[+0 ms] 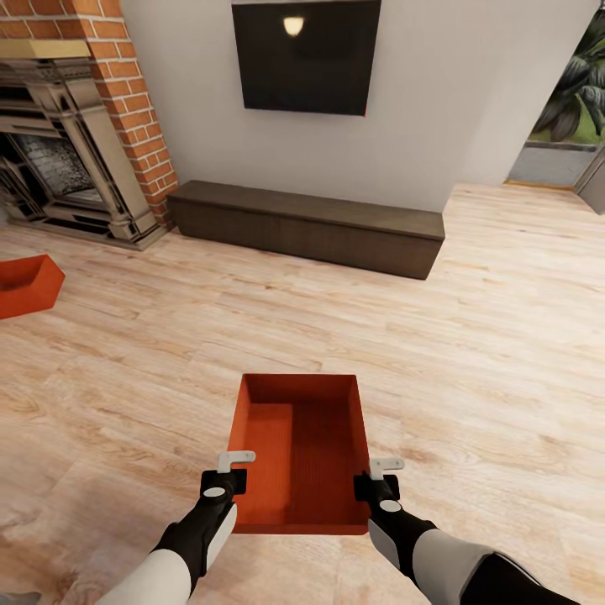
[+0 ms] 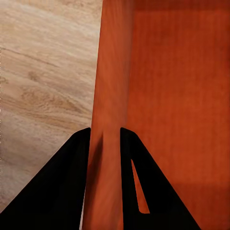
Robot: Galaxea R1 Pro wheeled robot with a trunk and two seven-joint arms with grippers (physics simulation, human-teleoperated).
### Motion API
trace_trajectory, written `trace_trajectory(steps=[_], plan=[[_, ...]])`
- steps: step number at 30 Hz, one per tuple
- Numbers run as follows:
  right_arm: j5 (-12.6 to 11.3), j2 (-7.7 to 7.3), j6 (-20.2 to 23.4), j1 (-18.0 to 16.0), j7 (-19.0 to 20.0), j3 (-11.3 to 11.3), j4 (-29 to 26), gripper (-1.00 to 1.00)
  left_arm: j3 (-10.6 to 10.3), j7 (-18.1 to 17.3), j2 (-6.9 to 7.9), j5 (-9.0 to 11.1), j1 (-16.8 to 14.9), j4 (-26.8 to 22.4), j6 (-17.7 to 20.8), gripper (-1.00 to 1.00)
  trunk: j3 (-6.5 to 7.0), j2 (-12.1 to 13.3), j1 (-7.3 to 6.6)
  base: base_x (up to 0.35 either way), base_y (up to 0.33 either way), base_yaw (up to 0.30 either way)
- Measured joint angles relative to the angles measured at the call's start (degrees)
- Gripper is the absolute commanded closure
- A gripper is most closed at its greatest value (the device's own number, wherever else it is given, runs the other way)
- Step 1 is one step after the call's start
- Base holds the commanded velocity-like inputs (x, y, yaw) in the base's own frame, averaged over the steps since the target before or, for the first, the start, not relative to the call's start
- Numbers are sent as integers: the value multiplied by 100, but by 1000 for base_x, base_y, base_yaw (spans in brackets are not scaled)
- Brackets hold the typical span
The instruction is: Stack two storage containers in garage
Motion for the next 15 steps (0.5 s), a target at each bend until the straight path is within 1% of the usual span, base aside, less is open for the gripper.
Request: trace_trajectory(steps=[15], plan=[[-2,0,-1,0,0,0,-2,100,-5,2,1,4,0,-3,1,100,269,602,-330,0,0,0]])
